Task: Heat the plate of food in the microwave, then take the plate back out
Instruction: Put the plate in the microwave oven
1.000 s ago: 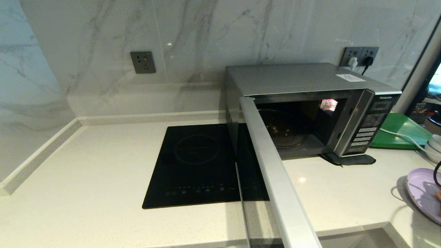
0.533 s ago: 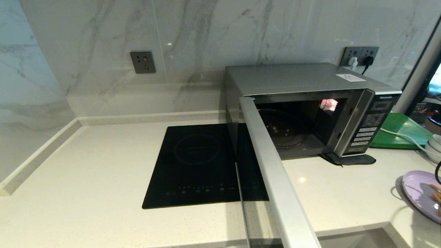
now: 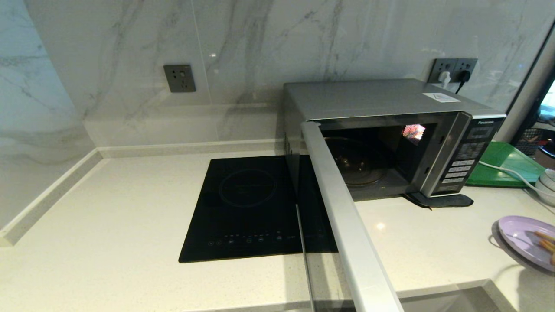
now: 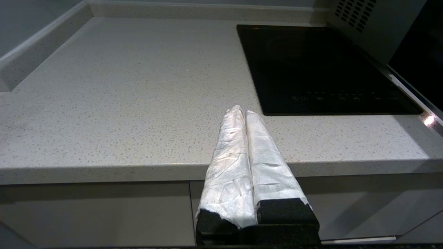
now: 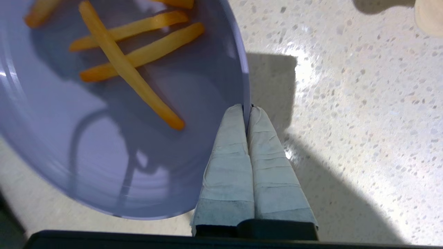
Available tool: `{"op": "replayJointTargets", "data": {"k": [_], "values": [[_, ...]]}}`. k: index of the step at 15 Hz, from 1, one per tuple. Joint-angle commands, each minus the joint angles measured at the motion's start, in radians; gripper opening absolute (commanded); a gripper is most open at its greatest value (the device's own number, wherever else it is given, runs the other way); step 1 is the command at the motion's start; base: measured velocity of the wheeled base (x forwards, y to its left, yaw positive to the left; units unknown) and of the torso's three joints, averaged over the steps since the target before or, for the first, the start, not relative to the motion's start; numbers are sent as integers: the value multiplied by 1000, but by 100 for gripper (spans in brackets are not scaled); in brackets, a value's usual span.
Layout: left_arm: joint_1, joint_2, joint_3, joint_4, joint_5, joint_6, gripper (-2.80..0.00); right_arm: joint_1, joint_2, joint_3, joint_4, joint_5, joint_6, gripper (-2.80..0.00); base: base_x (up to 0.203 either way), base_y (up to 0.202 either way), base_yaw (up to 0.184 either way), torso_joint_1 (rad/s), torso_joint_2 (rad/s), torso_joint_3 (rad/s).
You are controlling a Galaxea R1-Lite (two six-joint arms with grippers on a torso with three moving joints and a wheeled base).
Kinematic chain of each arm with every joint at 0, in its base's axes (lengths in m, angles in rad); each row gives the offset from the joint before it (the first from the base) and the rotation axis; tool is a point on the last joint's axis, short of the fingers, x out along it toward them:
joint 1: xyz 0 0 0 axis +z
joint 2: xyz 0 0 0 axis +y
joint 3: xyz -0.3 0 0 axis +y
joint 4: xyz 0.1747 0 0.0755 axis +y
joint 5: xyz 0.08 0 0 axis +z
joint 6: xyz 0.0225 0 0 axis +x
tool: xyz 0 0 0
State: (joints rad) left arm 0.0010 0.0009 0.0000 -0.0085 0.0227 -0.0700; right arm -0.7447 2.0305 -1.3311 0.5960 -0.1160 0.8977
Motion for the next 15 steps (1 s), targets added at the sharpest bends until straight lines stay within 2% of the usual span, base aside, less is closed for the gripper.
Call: {"op": "replayJointTargets", "data": {"k": [1,7,15], "values": [[1,1,0,-1,0,-1,-280,-2,-60,11,2,23,2,-280,0,0,0,0,0,0],[1,1,0,-1,0,-1,-280,-4,-115,36,2,56,1,-280,0,0,0,0,0,0],[1,1,0,-1,0,-1,-280,-12,-179,69,2,149,-31,-280,0,0,0,0,0,0]]}}
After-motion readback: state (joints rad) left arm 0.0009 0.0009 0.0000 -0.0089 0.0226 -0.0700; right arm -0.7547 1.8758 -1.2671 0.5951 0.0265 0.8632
